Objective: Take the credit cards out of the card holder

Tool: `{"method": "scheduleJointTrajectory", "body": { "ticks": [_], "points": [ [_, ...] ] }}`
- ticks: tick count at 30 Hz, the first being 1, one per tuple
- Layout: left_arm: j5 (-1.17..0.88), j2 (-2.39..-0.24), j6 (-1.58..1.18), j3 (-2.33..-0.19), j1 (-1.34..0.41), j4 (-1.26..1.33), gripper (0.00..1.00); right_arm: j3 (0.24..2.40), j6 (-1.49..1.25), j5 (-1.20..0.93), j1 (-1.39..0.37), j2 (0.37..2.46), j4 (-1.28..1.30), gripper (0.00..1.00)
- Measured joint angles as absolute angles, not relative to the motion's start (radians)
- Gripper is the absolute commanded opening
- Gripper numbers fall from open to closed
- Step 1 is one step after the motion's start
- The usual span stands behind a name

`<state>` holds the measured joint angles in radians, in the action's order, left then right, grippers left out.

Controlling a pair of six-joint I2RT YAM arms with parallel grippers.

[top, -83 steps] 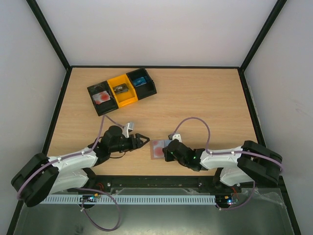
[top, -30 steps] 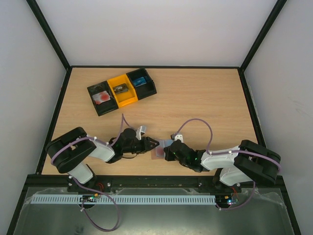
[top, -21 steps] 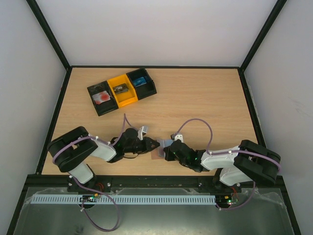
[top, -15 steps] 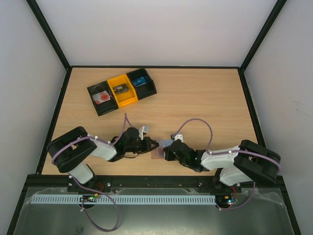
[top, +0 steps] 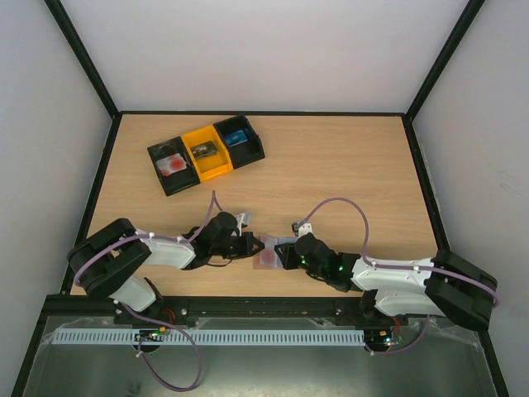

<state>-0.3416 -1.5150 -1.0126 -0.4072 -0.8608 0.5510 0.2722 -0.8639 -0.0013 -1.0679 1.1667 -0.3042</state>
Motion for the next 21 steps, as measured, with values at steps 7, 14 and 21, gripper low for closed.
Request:
{"method": "scheduleJointTrajectory", "body": {
  "ticks": [7, 14, 21],
  "points": [
    [-0.357, -1.489, -0.963, -0.416, -0.826, 0.463, 0.04, 0.272, -0.855, 0.0, -1.068, 1.135, -0.282, 0.2],
    [-0.362, -1.464, -0.928, -0.423, -0.802, 0.392, 0.21, 0.279, -0.853, -0.036, -1.068, 1.25, -0.331, 0.15],
    [-0.375, -1.461, -0.93, -0.424, -0.802, 0.387, 0.3, 0.301, -0.853, -0.055, -1.068, 1.351, -0.405, 0.08]
  ]
}}
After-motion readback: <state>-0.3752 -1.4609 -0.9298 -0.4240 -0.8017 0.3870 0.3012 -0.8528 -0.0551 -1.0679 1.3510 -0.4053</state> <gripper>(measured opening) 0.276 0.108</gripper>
